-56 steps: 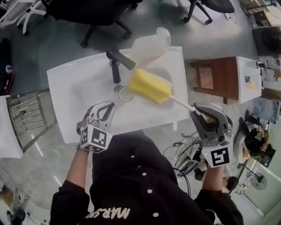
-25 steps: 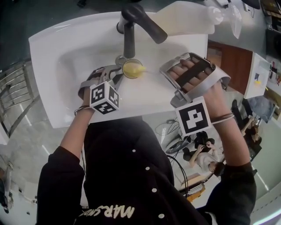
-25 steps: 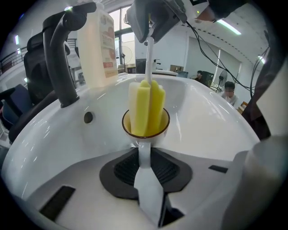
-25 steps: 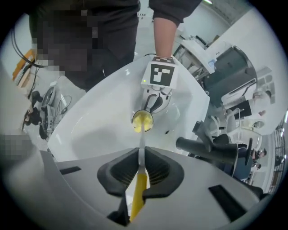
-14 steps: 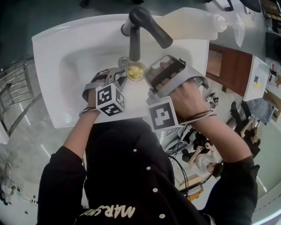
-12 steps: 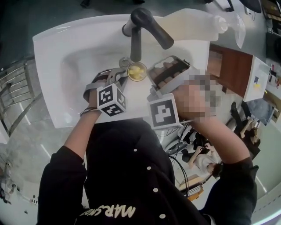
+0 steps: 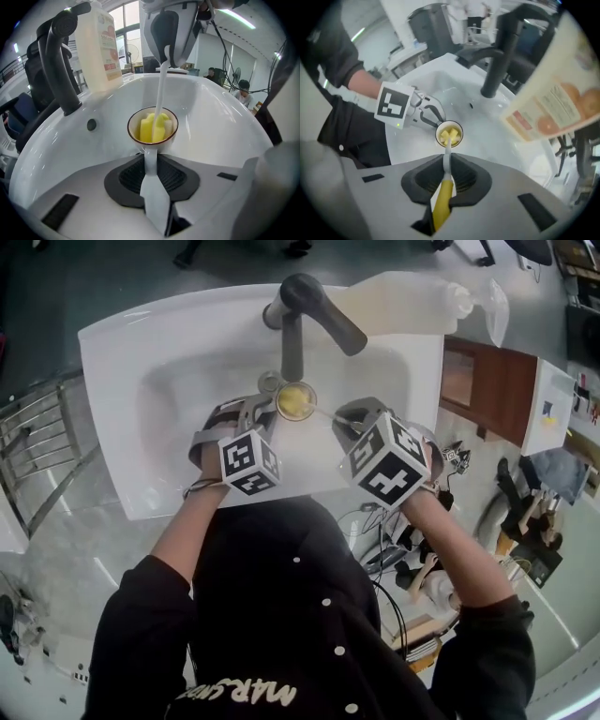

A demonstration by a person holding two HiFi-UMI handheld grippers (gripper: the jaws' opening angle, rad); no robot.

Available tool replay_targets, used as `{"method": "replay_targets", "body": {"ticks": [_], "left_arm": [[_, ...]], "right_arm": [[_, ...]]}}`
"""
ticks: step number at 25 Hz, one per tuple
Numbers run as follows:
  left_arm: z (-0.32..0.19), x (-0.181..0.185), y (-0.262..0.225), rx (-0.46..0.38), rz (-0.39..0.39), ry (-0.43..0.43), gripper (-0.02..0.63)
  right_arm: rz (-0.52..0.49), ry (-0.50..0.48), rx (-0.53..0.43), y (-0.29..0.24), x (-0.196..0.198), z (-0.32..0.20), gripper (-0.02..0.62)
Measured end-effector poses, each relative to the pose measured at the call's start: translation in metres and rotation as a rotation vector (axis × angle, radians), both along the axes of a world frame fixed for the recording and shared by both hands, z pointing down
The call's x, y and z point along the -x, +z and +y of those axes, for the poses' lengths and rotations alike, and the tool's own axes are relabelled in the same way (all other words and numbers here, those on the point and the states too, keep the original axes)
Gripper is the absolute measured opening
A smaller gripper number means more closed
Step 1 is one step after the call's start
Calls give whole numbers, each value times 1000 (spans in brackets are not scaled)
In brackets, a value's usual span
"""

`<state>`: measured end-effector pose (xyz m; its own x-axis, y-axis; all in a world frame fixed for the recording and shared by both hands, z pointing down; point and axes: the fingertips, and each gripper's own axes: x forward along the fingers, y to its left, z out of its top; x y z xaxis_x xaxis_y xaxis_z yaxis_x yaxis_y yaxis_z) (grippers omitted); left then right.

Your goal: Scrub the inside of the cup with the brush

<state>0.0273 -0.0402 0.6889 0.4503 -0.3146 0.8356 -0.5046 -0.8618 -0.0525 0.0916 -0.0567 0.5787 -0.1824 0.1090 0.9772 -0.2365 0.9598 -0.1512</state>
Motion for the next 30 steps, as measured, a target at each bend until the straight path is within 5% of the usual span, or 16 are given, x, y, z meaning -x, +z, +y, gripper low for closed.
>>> {"method": "replay_targets", "body": {"ticks": [6, 15, 17, 20, 27, 30], "left_arm": [[-1, 2, 2, -6, -24, 7, 92], [-2, 4, 3, -14, -43, 21, 92], [-2, 4, 3, -12, -48, 20, 92], [-2, 4, 3, -6, -46, 14, 92], [-1, 4, 3, -5, -53, 32, 92], [-2, 4, 4, 0, -57, 34, 92]], "right_arm": [[-104, 368, 103, 5, -8, 9, 49], [-286, 1221, 492, 2, -8, 17, 60], [-301, 1199, 463, -1, -6, 20, 61], [-273, 1008, 341, -3, -7, 25, 60], [-270, 770, 165, -20, -16, 32, 55], [-260, 589, 54, -31, -20, 29, 52]]}}
